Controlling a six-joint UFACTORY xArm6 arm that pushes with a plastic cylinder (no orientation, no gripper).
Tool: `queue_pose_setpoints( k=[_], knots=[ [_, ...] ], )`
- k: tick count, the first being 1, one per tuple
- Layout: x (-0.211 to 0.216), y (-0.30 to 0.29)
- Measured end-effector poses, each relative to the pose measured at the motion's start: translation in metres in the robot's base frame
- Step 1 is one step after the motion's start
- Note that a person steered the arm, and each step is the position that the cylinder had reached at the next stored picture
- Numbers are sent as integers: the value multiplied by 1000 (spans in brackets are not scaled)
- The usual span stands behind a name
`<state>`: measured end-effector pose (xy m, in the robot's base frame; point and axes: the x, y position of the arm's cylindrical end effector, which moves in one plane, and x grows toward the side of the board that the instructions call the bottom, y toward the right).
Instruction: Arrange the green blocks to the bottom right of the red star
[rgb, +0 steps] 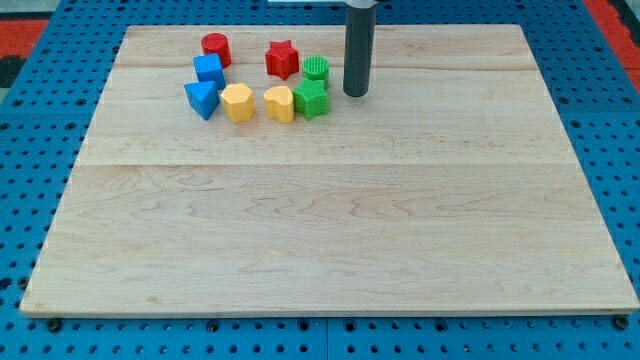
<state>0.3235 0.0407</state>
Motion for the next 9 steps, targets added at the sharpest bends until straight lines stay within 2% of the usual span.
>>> queue_pose_setpoints(
  k=[3,4,5,6,9],
  knots=[
    [-7,-8],
    [3,4],
    [32,7],
    [32,-27],
    [14,-43]
  ],
)
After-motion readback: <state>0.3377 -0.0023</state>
